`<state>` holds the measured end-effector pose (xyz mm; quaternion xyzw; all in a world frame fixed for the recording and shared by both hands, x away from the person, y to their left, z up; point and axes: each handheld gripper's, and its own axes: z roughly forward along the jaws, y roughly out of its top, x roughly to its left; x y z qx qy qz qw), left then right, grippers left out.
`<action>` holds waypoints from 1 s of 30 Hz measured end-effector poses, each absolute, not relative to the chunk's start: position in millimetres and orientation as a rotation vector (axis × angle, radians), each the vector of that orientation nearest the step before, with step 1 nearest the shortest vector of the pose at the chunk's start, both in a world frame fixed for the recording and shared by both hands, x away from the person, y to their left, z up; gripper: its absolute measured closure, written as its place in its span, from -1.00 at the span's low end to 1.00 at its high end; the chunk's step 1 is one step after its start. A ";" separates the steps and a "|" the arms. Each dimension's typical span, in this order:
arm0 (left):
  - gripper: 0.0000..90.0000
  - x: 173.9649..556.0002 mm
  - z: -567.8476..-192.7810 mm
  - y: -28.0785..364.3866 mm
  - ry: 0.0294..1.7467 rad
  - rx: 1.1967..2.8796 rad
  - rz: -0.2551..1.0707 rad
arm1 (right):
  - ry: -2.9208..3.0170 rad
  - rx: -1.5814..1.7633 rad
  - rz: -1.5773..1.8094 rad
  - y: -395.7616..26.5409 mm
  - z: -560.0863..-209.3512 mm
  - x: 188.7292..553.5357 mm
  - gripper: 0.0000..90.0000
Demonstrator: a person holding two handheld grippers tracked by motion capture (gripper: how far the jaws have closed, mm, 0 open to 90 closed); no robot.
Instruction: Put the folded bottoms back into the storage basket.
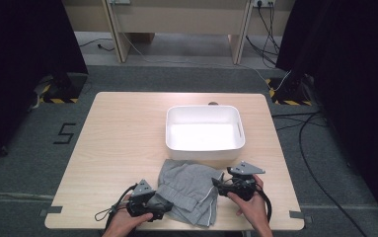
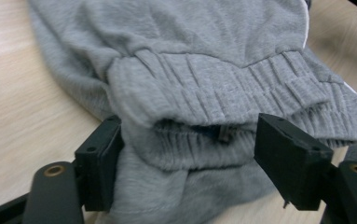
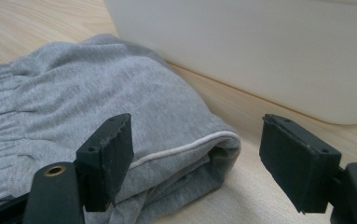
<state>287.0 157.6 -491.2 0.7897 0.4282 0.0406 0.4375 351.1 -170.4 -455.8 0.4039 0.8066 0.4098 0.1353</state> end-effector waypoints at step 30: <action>0.59 263.3 -490.4 152.0 0.880 2.064 0.088 | 2.530 1.204 1.086 -164.3 -473.3 356.6 -0.61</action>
